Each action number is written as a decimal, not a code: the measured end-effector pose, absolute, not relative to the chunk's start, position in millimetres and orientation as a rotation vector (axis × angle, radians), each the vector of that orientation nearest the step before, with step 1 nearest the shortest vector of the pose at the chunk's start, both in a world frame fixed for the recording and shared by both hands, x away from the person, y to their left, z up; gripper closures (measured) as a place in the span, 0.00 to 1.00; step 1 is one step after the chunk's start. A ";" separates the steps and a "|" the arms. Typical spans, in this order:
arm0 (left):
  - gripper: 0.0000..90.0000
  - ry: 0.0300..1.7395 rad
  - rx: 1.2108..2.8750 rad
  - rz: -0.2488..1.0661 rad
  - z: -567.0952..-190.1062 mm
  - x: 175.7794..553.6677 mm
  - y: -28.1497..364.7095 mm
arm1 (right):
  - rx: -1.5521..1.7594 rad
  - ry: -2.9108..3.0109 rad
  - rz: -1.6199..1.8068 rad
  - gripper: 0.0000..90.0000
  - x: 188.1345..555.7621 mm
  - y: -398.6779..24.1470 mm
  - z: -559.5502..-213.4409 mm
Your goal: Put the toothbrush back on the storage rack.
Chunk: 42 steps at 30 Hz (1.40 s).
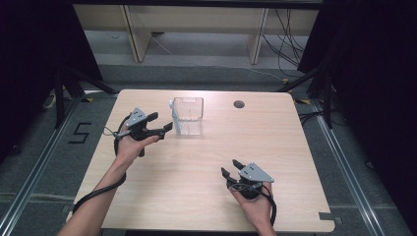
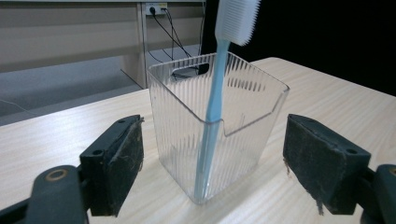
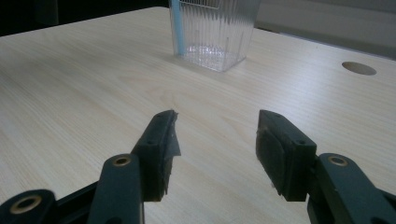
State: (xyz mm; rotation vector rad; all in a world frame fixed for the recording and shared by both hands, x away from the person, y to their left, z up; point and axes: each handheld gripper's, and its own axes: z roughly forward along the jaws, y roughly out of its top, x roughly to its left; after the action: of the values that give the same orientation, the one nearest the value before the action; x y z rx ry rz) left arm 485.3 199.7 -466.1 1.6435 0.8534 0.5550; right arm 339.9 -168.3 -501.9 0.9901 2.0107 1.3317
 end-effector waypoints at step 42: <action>0.23 0.859 1.684 0.600 -504.7 359.9 263.4 | 1.024 2.012 1.328 0.53 338.8 -167.3 -502.2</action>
State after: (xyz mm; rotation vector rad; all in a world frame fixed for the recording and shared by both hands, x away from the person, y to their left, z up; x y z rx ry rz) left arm 359.9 263.4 -504.7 1.6839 0.8593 0.6003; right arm 338.8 -167.3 -502.2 1.0244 2.0115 1.3282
